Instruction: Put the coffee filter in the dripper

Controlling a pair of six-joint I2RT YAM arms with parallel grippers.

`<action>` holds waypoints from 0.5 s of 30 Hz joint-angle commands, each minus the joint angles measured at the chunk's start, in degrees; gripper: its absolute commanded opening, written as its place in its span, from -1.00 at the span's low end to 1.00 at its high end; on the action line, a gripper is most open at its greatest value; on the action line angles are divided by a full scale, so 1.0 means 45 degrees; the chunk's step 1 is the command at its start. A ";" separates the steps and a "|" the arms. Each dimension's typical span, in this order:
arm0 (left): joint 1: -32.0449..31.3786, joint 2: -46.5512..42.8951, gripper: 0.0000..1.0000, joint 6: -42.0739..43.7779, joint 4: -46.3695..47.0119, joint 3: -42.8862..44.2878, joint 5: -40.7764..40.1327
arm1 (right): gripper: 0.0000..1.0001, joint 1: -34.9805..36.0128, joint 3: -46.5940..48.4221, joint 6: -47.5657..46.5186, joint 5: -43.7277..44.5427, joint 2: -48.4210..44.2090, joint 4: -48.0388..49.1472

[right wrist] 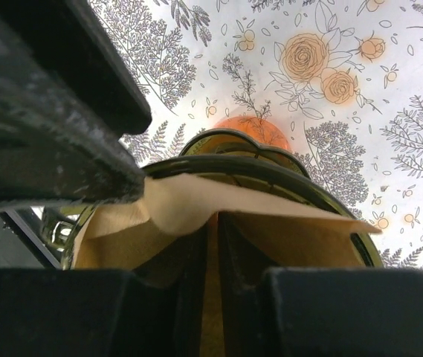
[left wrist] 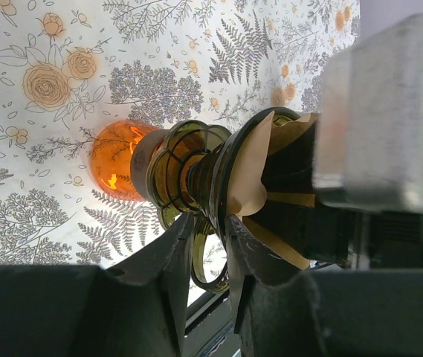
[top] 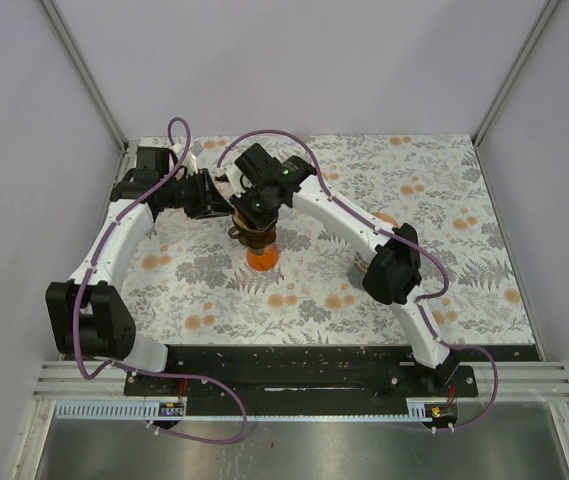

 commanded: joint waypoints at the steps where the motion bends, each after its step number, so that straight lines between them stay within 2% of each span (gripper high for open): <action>1: -0.0036 -0.0411 -0.44 0.0258 0.0359 0.0231 -0.0348 | -0.56 -0.0018 0.0350 -0.0073 0.0098 -0.1421 0.0565; 5: -0.0036 -0.0568 -0.43 0.0336 0.0320 0.0269 -0.0387 | -0.43 -0.0018 0.0447 -0.0190 0.0176 -0.1656 0.0702; 11: -0.0036 -0.0685 -0.40 0.0472 0.0125 0.0406 -0.0309 | -0.41 -0.0018 0.0507 -0.0230 0.0371 -0.1910 0.0703; 15: -0.0036 -0.0782 -0.21 0.0629 -0.0207 0.0737 -0.0387 | -0.41 -0.0018 0.0467 -0.0191 0.0664 -0.2319 0.0741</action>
